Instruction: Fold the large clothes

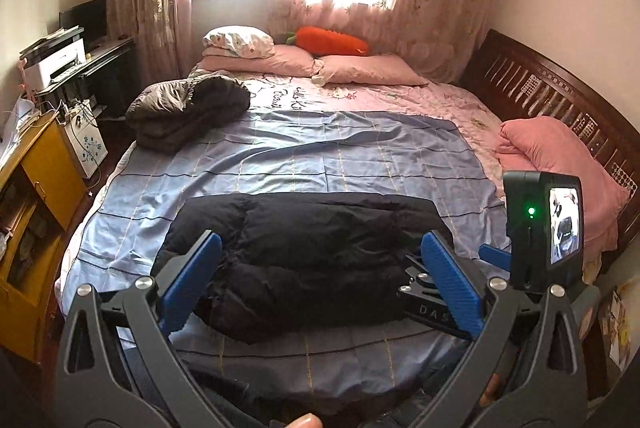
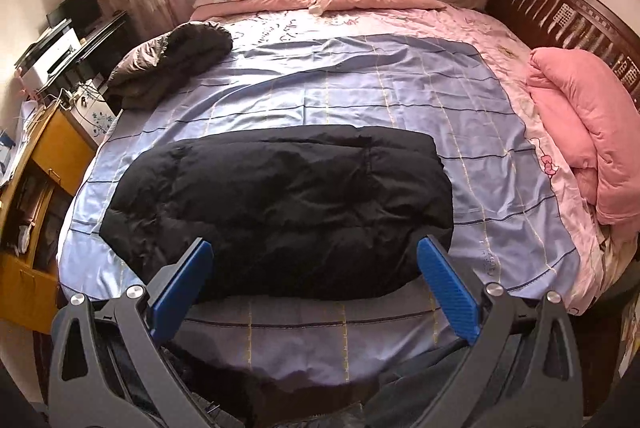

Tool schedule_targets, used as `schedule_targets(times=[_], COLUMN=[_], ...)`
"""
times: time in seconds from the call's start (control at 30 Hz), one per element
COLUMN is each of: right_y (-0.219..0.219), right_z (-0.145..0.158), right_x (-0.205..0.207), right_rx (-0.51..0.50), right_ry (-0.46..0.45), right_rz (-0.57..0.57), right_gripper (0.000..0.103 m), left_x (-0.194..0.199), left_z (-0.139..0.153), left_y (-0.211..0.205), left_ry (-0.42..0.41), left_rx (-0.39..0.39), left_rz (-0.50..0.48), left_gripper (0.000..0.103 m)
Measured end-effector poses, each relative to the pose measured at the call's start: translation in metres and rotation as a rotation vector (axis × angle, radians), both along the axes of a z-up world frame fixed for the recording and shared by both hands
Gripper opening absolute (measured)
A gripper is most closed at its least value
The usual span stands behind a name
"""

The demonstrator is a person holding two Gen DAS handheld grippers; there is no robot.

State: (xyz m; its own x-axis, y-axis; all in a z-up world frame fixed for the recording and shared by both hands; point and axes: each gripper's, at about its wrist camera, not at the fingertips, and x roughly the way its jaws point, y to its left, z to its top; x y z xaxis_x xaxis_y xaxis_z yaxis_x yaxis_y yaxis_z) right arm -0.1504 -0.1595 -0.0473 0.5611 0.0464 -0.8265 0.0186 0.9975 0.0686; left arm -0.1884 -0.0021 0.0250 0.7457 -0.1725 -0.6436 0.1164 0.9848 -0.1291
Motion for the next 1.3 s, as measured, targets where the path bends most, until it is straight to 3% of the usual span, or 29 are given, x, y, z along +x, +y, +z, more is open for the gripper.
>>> schedule_targets(times=[0.23,0.37,0.83,1.17,1.3], right_y=[0.001,0.006,0.026,0.029,0.03], right_z=[0.01,0.015,0.014,0.012,0.011], right_x=[-0.009,-0.015,-0.024,-0.027,-0.028], right_rx=[-0.015,-0.077,-0.069,-0.061,-0.056], right_ry=[-0.025,-0.052,-0.056,-0.056,-0.054], right_rz=[-0.002,-0.024,0.014,0.012,0.007], right_gripper=[0.102,0.102,0.102,0.102,0.102], left_x=[-0.003,-0.001,0.003,0.004,0.006], left_z=[0.001,-0.001,-0.01,-0.016,-0.018], left_y=[-0.001,0.001,0.02,0.016,0.011], left_ry=[-0.002,0.006,0.027,0.047,0.048], left_rx=[0.013,0.021,0.008,0.013,0.07], left_rz=[0.013,0.029,0.101,0.088,0.106], left_gripper=[0.101,0.101,0.101,0.101,0.101])
